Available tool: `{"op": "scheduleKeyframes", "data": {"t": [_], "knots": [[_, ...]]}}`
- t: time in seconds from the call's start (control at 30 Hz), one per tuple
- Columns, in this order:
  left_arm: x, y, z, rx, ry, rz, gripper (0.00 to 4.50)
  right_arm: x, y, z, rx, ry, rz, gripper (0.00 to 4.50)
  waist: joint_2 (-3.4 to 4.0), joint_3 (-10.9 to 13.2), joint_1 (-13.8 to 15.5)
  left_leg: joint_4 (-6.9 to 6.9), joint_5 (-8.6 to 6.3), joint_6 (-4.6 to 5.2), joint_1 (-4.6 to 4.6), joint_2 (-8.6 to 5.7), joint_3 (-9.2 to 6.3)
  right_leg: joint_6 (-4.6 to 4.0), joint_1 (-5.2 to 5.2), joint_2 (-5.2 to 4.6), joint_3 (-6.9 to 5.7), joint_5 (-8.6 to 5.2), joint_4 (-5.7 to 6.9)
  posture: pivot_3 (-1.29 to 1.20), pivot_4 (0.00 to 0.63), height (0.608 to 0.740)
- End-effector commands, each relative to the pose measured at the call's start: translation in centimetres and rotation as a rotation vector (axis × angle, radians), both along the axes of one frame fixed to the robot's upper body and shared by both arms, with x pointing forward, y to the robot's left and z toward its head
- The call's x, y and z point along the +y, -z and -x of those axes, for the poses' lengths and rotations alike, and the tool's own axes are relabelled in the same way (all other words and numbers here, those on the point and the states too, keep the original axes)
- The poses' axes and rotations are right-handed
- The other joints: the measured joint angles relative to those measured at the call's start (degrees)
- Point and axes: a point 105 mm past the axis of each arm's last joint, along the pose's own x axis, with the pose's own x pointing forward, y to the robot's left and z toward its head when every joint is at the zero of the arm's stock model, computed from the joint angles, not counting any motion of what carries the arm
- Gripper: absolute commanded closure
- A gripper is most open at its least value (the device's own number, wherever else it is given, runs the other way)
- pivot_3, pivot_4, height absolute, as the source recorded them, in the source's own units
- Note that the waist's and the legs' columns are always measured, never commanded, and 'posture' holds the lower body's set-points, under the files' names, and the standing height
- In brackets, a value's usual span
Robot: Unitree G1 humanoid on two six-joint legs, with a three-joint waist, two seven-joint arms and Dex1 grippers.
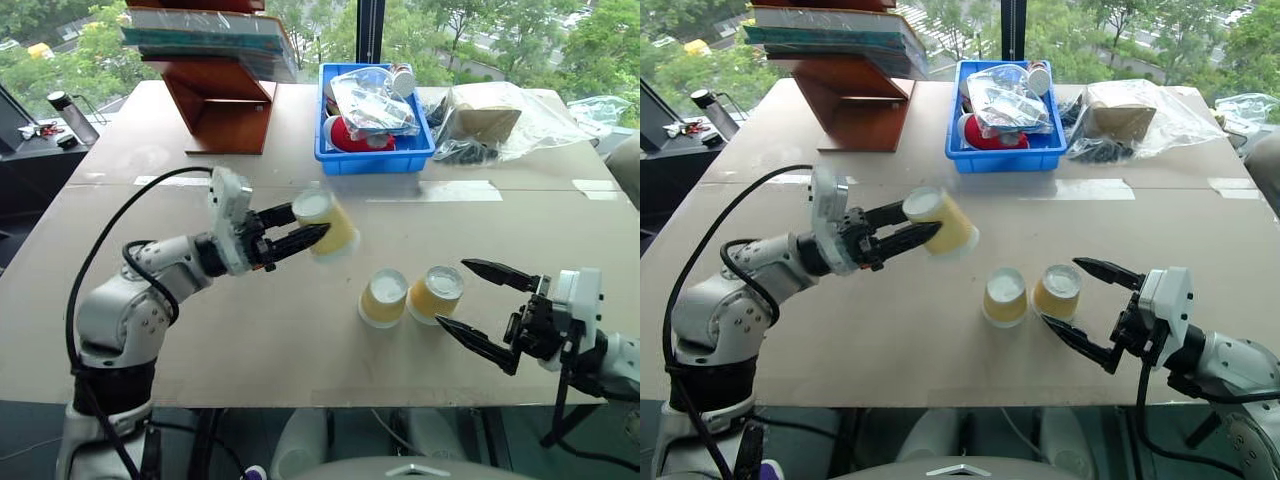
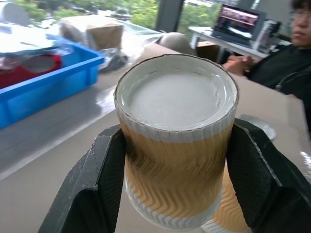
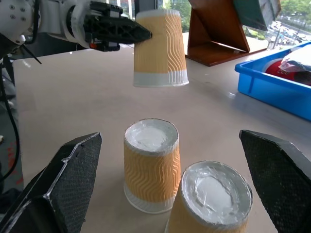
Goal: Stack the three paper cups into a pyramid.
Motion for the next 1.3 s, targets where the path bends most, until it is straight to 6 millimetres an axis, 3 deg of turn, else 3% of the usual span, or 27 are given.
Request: {"op": "scheduleKeyframes", "data": {"t": [0.03,0.2,0.67,1.3], "knots": [[-2.2,-1.5,1.8,-0.017,0.211,-0.018,1.74,-0.1,-1.1,0.7,-0.071,0.033,0.006,0.0,0.01,0.0,-0.2,0.0,0.01,-0.01,0.01,0.0,0.0,0.0,0.0,0.0,0.01,0.0,0.0,0.0,0.15,0.74],[-4.5,-2.4,1.9,-0.03,0.38,-0.07,1.74,-0.6,-0.8,1.4,-0.062,0.084,0.014,0.0,0.01,0.0,-0.7,0.01,0.03,-0.06,0.0,-0.02,0.0,0.0,0.01,0.02,0.02,0.0,0.01,0.0,0.15,0.74],[-9.4,-0.2,-0.3,-0.06,0.501,-0.264,1.74,-2.1,-0.2,3.0,-0.041,0.161,0.044,0.0,0.01,0.0,-1.2,0.01,0.01,-0.01,0.01,-0.06,0.04,0.02,0.01,0.07,0.11,-0.02,0.0,0.0,0.15,0.74],[-10.3,0.4,-0.7,-0.145,0.509,-0.331,1.74,-4.6,0.9,4.3,0.004,0.197,0.074,0.0,0.01,0.0,-1.1,0.02,-0.02,0.04,0.0,-0.06,0.01,0.04,0.02,0.07,0.12,-0.02,0.0,0.0,0.15,0.74]]}}
